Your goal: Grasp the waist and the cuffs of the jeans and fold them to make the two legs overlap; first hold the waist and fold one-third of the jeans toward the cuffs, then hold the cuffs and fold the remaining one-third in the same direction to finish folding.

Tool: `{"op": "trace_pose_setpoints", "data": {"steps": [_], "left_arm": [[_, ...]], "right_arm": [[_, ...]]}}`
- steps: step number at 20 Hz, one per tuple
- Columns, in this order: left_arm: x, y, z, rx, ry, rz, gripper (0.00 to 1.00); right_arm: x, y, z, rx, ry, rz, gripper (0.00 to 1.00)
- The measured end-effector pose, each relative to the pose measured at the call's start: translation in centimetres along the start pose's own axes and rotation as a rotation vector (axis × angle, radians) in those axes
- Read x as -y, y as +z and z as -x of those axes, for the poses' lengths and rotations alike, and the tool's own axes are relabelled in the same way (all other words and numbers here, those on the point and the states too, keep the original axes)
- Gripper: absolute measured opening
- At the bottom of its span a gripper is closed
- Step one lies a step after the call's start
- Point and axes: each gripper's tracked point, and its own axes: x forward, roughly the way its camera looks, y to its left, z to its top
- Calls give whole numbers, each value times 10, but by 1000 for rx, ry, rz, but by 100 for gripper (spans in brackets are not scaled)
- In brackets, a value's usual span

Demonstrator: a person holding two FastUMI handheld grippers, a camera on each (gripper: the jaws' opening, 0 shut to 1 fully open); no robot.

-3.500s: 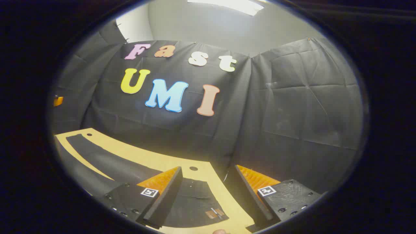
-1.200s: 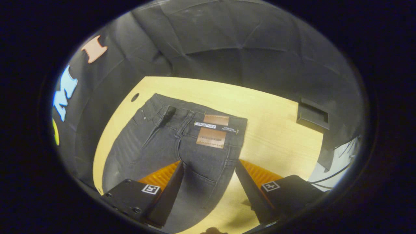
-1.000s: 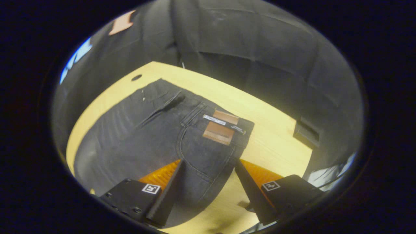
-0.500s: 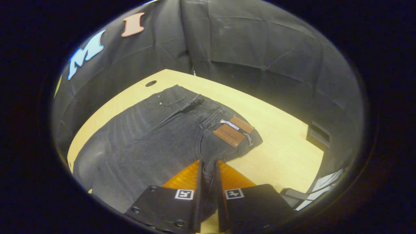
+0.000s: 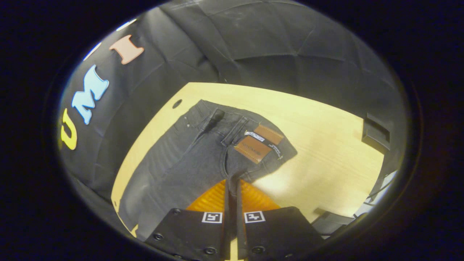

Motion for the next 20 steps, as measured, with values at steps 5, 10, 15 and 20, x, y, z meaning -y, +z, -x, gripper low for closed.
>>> {"op": "trace_pose_setpoints", "data": {"steps": [5,10,15,20], "left_arm": [[69,1,-5,-28,-95,28,8],[166,-3,-60,-68,-172,-76,8],[225,-7,-140,-33,-160,-199,8],[251,-32,-196,-53,-93,-341,8]], "right_arm": [[-58,71,36,56,201,-48,7],[-156,123,11,90,330,40,7],[-212,154,-48,94,341,99,7],[-205,154,-120,68,233,147,7]]}}
